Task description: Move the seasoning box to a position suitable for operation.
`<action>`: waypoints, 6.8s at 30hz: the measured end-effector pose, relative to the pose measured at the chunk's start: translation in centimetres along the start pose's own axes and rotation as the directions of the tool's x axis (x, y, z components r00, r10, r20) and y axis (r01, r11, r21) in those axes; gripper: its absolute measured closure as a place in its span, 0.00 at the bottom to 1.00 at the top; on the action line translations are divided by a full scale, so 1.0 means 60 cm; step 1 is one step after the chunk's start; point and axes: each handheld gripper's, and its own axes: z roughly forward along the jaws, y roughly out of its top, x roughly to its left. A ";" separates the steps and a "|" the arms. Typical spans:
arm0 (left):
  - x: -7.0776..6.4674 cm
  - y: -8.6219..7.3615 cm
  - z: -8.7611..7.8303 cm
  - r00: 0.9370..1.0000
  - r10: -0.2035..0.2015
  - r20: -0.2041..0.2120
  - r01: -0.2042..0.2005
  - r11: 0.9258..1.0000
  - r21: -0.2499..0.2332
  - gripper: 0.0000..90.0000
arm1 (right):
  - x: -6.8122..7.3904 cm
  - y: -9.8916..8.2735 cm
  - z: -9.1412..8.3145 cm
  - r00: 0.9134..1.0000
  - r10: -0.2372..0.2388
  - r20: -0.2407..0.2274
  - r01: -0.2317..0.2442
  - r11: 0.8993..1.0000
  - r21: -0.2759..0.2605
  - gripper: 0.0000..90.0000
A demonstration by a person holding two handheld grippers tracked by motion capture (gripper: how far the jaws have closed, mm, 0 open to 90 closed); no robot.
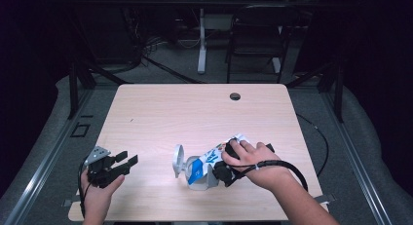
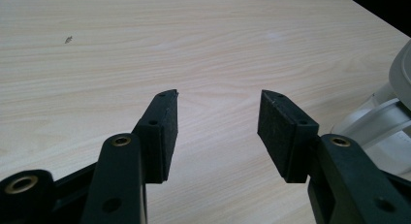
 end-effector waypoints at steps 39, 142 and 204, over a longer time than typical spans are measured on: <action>0.000 -0.001 0.001 1.000 0.001 -0.001 -0.001 1.000 0.005 0.55 | -0.002 0.000 -0.002 1.000 -0.016 0.001 0.016 1.000 0.008 0.76; 0.003 -0.003 0.001 1.000 -0.005 -0.003 0.005 1.000 0.004 0.55 | -0.011 0.008 -0.010 0.997 -0.059 0.039 0.059 0.998 0.025 0.91; 0.003 -0.006 0.006 1.000 -0.006 -0.006 0.006 1.000 0.015 0.55 | 0.027 -0.017 0.005 0.958 0.271 -0.089 -0.280 0.954 -0.103 0.92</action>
